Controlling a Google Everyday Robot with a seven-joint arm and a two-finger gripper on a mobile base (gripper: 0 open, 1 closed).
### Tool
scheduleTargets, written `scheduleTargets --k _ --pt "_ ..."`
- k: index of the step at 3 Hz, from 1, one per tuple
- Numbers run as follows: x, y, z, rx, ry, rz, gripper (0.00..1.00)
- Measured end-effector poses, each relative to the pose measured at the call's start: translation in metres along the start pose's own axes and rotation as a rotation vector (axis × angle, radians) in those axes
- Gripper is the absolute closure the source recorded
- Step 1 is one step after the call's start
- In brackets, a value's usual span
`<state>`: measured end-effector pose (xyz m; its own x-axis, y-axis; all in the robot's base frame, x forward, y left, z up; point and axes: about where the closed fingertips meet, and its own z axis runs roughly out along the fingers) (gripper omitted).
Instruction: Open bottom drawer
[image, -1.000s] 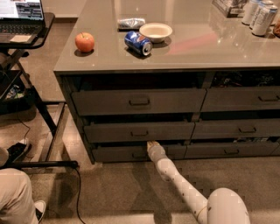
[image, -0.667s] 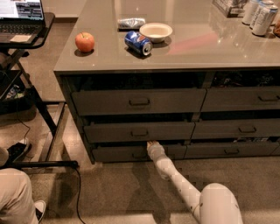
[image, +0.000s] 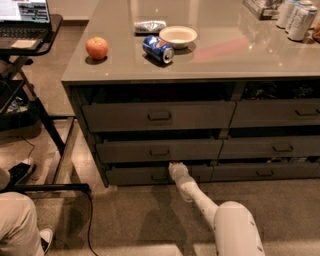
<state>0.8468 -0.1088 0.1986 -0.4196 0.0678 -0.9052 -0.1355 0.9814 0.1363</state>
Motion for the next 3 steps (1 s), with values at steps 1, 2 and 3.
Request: scheduleTargets --k 1,2,3 --pt "-0.0022 0.0003 -0.001 0.0 0.0 0.0 1.0" --pt "-0.0004 -0.002 -0.0036 0.003 0.015 0.003 1.0" --pt "-0.0019 -0.0018 -0.0043 0.003 0.015 0.003 1.0"
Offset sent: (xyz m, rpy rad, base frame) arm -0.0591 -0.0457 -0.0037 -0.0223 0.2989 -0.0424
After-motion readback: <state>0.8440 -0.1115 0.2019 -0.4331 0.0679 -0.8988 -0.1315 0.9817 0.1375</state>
